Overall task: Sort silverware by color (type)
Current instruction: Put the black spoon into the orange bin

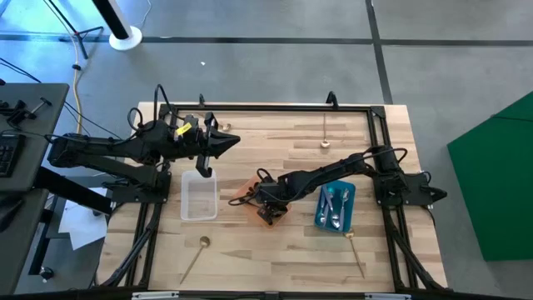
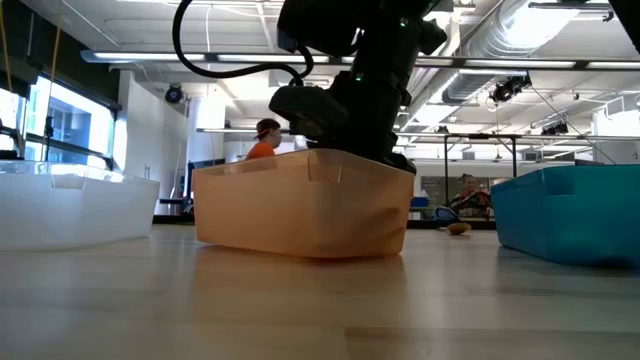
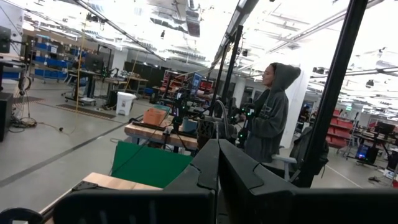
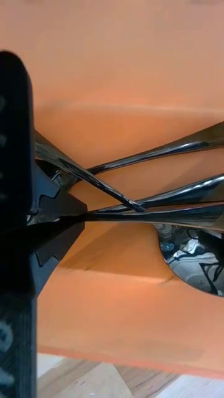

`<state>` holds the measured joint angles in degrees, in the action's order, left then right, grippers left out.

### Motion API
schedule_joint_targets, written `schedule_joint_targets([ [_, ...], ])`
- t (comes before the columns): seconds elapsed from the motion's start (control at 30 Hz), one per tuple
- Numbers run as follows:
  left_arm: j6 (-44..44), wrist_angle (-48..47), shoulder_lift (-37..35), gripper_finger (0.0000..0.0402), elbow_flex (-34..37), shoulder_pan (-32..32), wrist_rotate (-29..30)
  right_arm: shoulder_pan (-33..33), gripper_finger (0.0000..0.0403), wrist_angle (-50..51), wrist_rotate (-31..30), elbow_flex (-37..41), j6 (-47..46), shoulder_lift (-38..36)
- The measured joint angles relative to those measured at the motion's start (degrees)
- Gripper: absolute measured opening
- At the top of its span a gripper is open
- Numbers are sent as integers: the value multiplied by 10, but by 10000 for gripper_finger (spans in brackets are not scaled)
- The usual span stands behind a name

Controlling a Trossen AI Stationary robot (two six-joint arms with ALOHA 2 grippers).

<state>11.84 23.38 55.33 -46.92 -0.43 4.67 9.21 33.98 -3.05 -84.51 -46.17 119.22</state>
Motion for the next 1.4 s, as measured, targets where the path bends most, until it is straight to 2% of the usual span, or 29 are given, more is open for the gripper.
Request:
schedule_joint_targets([
  [1.4,1,0,0,0,0,0,0,1,1,1,-10,0,0,1],
])
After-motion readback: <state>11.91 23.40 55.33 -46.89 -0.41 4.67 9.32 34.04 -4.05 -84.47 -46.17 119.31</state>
